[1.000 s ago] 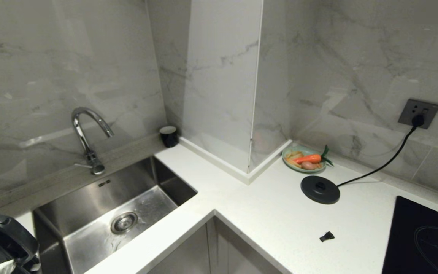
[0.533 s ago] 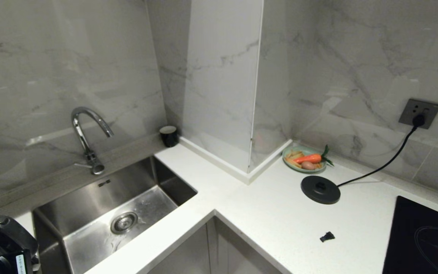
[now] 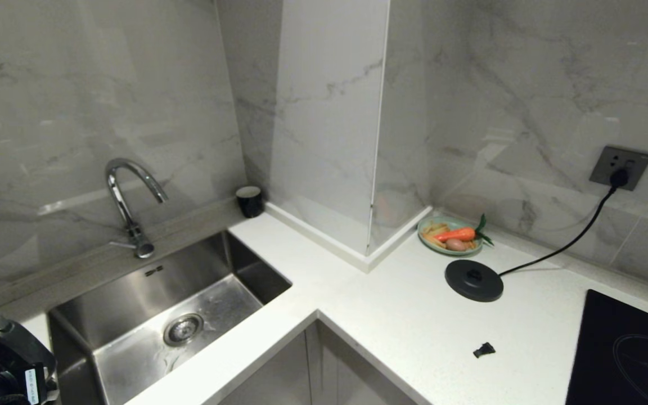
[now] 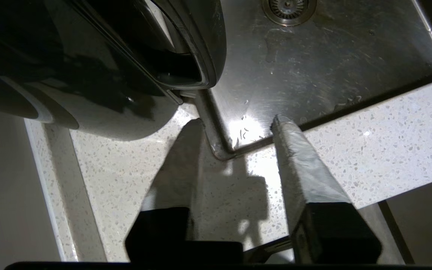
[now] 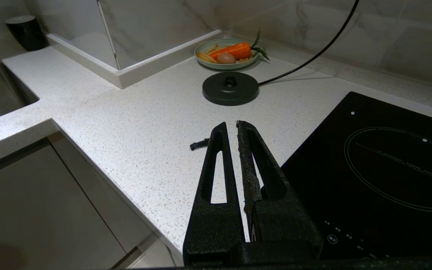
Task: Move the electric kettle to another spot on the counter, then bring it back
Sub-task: Grab the kettle
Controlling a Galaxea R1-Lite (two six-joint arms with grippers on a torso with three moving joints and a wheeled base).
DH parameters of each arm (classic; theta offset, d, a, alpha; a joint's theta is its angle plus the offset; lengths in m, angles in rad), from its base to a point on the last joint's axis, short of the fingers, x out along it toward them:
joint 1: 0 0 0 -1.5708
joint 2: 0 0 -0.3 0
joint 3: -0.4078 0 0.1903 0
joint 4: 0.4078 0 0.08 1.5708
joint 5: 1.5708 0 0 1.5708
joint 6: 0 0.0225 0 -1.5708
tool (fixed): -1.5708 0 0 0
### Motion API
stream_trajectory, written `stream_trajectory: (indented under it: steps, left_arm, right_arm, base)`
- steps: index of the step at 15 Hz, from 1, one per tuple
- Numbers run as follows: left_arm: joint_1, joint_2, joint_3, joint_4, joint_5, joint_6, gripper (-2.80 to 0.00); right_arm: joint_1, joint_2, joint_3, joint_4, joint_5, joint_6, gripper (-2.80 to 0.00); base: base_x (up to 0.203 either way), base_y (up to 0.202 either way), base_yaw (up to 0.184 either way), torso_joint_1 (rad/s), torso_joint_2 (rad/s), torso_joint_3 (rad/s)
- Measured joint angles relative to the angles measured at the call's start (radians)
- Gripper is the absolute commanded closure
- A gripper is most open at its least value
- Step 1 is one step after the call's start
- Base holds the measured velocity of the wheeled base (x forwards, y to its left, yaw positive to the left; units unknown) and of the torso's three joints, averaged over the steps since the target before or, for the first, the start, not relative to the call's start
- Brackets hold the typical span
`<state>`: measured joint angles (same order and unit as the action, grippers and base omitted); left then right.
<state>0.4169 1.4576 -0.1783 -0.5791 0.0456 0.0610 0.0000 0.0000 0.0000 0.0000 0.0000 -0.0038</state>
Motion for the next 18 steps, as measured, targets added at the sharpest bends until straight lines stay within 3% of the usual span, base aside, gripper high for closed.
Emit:
stream_trajectory:
  steps: [6, 14, 18]
  left_arm:
    - [0.039, 0.076, -0.024, -0.022, -0.058, 0.009, -2.8]
    - [0.071, 0.279, -0.044, -0.346, -0.089, 0.011, -2.8]
    - [0.082, 0.34, -0.044, -0.367, -0.1, 0.007, -2.8]
  right_arm:
    - [0.0, 0.0, 0.0, 0.0, 0.0, 0.0, 0.0]
    - [0.0, 0.0, 0.0, 0.0, 0.0, 0.001, 0.0]
    - [0.0, 0.0, 0.0, 0.0, 0.0, 0.001, 0.0]
  base:
    - [0.0, 0.0, 0.0, 0.0, 0.0, 0.0]
    - [0.0, 0.0, 0.0, 0.0, 0.0, 0.0]
    - [0.0, 0.0, 0.0, 0.0, 0.0, 0.0]
